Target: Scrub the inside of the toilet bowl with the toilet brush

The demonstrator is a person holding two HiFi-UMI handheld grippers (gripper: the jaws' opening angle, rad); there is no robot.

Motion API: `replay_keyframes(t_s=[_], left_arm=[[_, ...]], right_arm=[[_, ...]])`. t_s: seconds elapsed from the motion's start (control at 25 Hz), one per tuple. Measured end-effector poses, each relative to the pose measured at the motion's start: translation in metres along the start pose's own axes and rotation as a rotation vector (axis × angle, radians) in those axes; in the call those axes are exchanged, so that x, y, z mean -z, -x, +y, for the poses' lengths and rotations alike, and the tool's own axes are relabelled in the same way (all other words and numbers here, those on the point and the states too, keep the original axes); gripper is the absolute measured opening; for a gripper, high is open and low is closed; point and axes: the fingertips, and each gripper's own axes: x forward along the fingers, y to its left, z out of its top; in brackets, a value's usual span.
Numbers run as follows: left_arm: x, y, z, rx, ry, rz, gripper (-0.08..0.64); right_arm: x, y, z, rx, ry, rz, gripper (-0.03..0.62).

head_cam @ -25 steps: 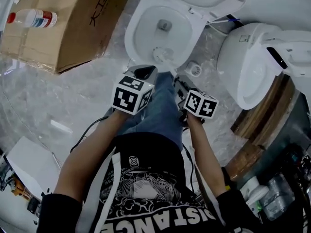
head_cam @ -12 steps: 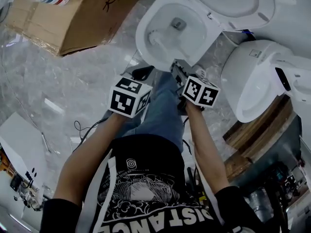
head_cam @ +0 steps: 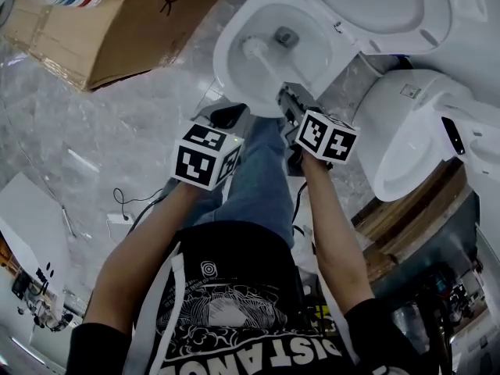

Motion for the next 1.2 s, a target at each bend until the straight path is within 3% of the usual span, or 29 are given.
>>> replay_keyframes(t_s=[0.24, 0.8, 1.2], left_arm=[[-0.012, -0.016, 0.0, -0.005, -0.008, 0.003, -0.005], [-0.029, -0.028, 0.012, -0.039, 0.054, 0.003, -0.005], [-0.028, -0.028, 0.006, -0.011, 0.005, 0.024, -0.005]], right_arm=[[-0.017, -0.015, -0.018, 0.022, 0.009, 0.01, 0.164], [-0.074, -0.025, -0.066, 0.07, 0.022, -0.013, 0.164], [-0.066, -0.002, -0.097, 0.135, -0.042, -0.047, 0.163]])
